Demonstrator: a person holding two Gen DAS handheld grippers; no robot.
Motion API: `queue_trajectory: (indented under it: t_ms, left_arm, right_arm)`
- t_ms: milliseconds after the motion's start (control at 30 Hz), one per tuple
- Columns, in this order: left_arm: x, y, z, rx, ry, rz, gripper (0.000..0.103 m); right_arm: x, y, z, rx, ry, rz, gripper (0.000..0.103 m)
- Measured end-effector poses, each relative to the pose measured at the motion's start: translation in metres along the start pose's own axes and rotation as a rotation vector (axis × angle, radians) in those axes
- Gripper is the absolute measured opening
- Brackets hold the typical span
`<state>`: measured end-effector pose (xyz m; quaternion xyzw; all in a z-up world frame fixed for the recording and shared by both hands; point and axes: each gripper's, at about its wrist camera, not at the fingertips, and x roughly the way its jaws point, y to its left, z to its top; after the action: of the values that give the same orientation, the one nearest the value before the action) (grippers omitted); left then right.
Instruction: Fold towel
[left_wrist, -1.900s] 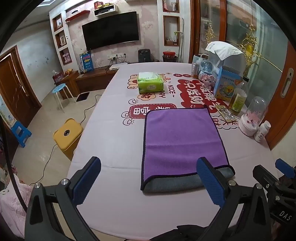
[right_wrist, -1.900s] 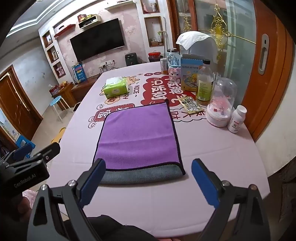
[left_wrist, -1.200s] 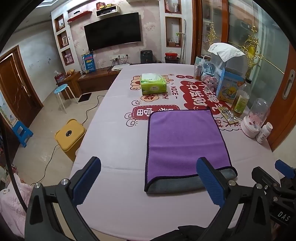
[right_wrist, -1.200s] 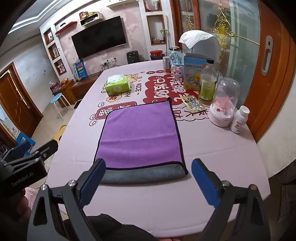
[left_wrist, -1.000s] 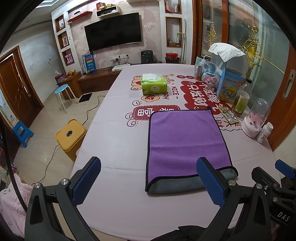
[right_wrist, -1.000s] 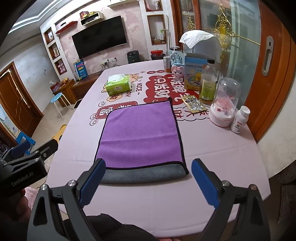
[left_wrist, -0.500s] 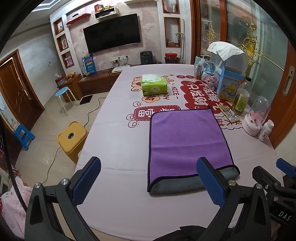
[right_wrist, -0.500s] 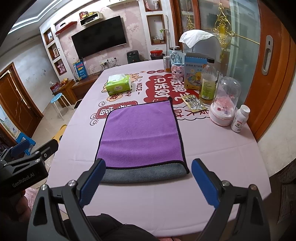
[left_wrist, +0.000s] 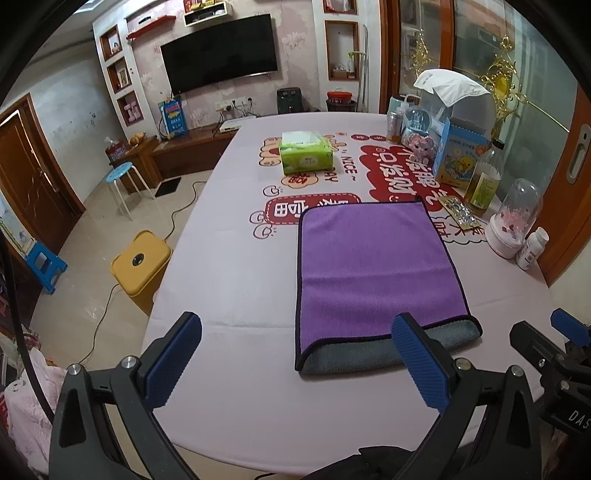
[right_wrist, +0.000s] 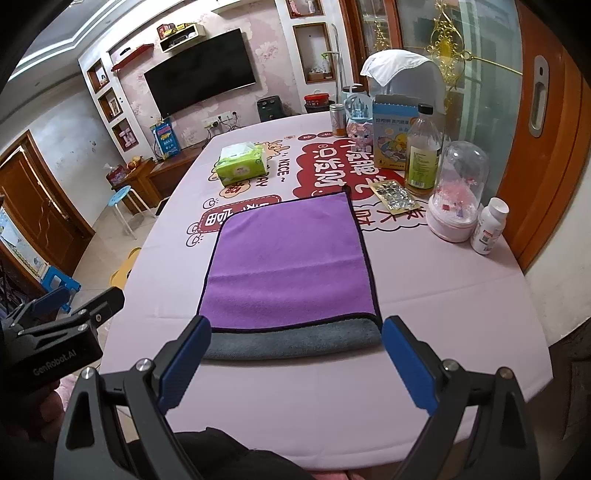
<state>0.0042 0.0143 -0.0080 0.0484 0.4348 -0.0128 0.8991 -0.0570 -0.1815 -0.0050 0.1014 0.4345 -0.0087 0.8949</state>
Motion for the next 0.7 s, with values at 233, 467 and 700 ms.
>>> queue_trajectory:
  t_ms: [233, 467, 700]
  left_arm:
    - [0.013, 0.001, -0.001, 0.015, 0.045, -0.011, 0.102]
    - [0.034, 0.0, -0.002, 0.04, 0.093, -0.037, 0.102]
    - [0.062, -0.001, -0.006, 0.059, 0.15, -0.044, 0.102]
  right_arm:
    - [0.002, -0.005, 0.0, -0.013, 0.004, -0.008, 0.094]
    - [0.016, -0.023, -0.003, -0.031, 0.009, 0.019, 0.094]
    - [0.034, -0.037, -0.009, -0.065, 0.017, 0.033, 0.094]
